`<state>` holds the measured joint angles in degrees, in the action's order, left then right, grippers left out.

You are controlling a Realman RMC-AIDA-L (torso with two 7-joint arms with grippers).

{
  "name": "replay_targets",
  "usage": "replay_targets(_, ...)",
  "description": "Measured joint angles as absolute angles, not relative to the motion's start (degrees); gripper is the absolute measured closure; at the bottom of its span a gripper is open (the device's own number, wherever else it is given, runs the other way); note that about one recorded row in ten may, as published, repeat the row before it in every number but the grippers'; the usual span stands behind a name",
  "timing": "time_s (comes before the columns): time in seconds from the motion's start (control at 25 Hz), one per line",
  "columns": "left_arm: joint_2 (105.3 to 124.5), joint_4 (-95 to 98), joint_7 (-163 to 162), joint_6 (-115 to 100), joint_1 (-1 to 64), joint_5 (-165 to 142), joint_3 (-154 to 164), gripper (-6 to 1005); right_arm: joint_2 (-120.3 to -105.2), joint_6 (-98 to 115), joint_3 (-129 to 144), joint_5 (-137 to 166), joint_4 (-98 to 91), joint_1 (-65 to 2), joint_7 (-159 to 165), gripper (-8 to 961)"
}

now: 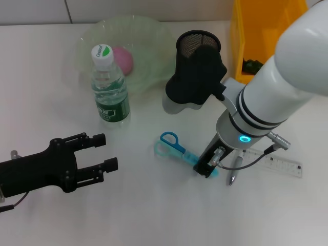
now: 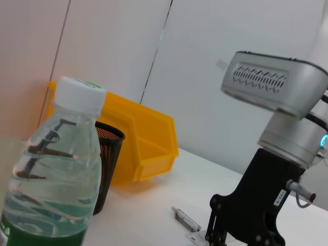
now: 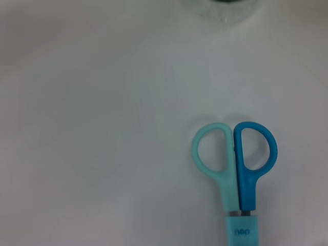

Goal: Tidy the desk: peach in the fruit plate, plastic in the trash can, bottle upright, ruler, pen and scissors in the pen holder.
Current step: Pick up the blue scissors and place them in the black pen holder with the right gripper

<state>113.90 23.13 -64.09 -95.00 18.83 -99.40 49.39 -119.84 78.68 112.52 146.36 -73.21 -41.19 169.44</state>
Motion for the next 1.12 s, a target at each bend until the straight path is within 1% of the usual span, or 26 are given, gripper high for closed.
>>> replay_targets(0.16,113.88,23.1,-64.1,-95.0,18.7,-99.3,49.4,278,-119.53,79.8,110.3,146.5,-79.0,-37.4,167.7,758)
replay_targets(0.44,113.82,23.1,-64.1,-95.0,18.5,-99.3,48.1,278,-119.87,83.5,93.7,140.0,-88.3,-28.1,156.7,759)
replay_targets(0.64,113.74,23.1,-64.4,-95.1,18.5,-99.3,47.3,278,-119.70,83.9,76.4,124.3,-88.2,-23.3,142.9,759)
replay_targets(0.76,113.86,23.1,-64.5,-95.2,18.7,-99.3,47.1,278,-119.40,80.2,68.2,111.6,-82.5,-21.3,131.4,759)
replay_targets(0.84,113.93,23.1,-64.5,-95.2,18.8,-99.3,47.1,278,-119.31,76.9,64.4,101.6,-74.8,-21.1,121.1,759)
replay_targets(0.92,114.08,23.1,-64.5,-95.1,18.9,-99.3,47.1,278,-119.25,75.1,61.7,93.2,-65.5,-22.5,111.1,759)
replay_targets(1.12,114.11,23.1,-64.6,-95.1,19.0,-99.3,47.1,278,-119.17,73.2,53.9,79.9,-37.9,-31.2,87.4,746)
